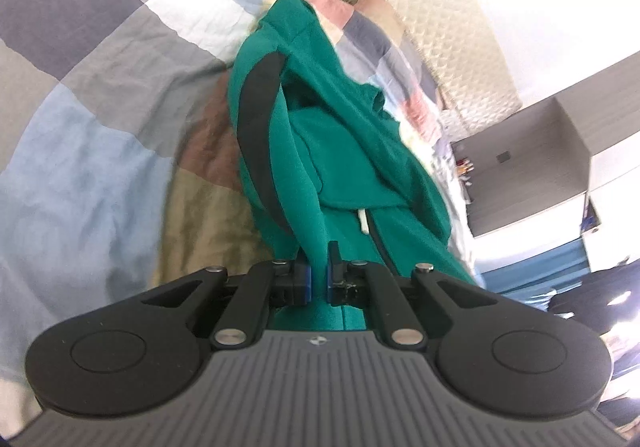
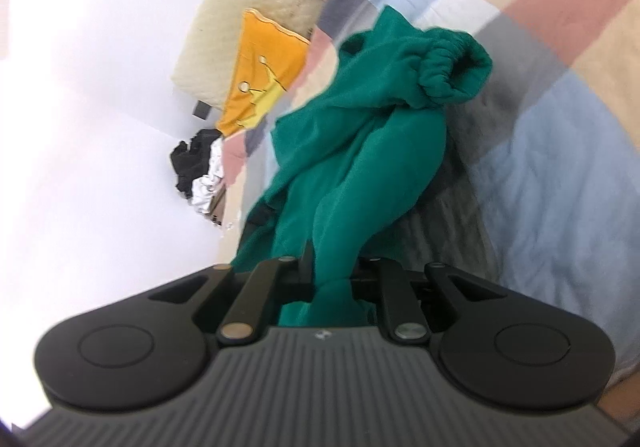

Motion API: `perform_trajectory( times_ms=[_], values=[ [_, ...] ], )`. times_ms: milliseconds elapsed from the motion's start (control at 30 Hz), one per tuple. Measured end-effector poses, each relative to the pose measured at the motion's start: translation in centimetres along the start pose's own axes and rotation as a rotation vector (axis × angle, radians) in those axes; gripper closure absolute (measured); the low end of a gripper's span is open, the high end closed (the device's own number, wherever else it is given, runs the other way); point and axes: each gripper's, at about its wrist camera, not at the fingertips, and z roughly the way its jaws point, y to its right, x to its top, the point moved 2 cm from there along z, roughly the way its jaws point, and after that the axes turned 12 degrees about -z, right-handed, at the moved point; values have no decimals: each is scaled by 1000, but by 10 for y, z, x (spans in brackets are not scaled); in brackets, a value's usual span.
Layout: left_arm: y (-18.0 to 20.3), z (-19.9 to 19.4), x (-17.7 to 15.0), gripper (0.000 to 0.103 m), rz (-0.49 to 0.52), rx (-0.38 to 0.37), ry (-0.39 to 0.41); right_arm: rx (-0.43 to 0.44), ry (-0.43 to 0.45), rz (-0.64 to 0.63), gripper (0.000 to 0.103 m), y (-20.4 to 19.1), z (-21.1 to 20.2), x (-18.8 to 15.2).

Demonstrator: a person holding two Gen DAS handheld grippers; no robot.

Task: Fold large clothes
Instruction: 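Lift the hem with both grippers and fold it toward the hood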

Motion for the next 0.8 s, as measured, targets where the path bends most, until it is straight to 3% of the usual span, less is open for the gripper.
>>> perform_trajectory(
  times_ms=[600, 800],
  values=[
    [34, -112, -106, 96, -28, -175, 2, 52, 87, -102, 89, -40, -144, -28],
    [41, -118, -119, 96, -25, -213, 22, 31, 108, -102, 89, -41, -158, -32]
  ],
)
